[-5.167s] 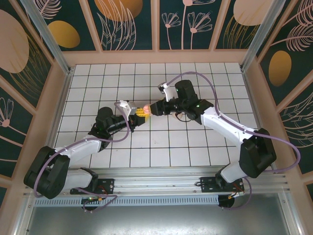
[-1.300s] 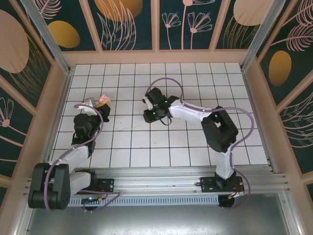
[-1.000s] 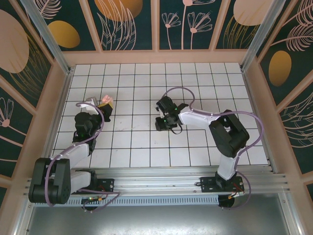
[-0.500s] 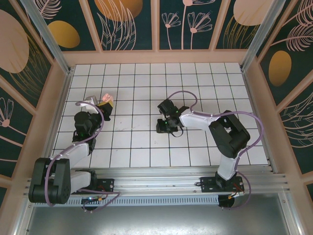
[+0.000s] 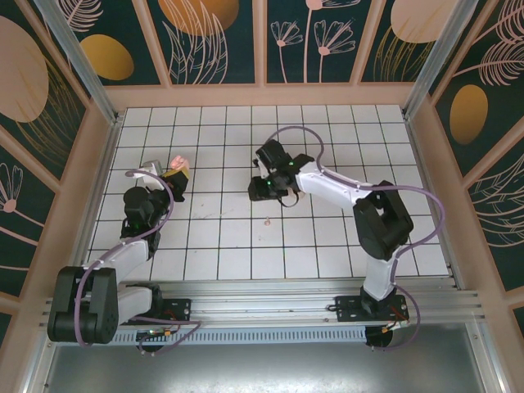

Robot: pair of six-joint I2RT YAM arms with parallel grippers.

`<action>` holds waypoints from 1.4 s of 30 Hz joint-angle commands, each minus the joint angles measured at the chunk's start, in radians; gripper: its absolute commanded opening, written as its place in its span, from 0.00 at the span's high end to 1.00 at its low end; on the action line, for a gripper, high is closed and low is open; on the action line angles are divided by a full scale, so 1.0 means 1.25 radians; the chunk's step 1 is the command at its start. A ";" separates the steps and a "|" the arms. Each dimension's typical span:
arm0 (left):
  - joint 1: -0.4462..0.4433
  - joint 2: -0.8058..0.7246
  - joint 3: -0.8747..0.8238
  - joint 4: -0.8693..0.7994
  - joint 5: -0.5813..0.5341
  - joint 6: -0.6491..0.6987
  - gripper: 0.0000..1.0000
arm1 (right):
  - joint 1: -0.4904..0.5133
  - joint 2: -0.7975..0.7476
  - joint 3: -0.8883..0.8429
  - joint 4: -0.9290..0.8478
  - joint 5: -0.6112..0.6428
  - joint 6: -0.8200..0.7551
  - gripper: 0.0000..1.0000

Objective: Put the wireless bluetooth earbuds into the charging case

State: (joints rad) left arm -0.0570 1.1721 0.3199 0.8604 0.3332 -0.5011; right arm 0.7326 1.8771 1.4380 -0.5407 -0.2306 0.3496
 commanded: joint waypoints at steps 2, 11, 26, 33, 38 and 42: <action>0.001 -0.031 0.005 -0.007 0.000 0.026 0.88 | -0.003 0.088 0.054 -0.074 -0.044 -0.092 0.66; 0.002 -0.036 0.000 -0.015 -0.005 0.033 0.88 | 0.004 0.149 0.047 -0.084 -0.091 -0.121 0.67; 0.001 -0.037 -0.007 -0.001 -0.004 0.022 0.88 | 0.000 0.137 -0.033 -0.107 -0.035 -0.132 0.67; 0.002 -0.039 -0.004 -0.004 -0.003 0.023 0.88 | 0.002 0.102 -0.065 -0.132 -0.024 -0.128 0.69; 0.001 -0.047 -0.004 -0.011 -0.005 0.025 0.88 | 0.001 0.074 -0.088 -0.138 -0.024 -0.118 0.70; 0.001 -0.052 -0.004 -0.016 -0.005 0.027 0.88 | 0.006 0.060 -0.108 -0.139 -0.039 -0.108 0.71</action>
State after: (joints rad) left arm -0.0570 1.1271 0.3199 0.8326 0.3321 -0.4797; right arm 0.7330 1.9896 1.3373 -0.6304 -0.2859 0.1967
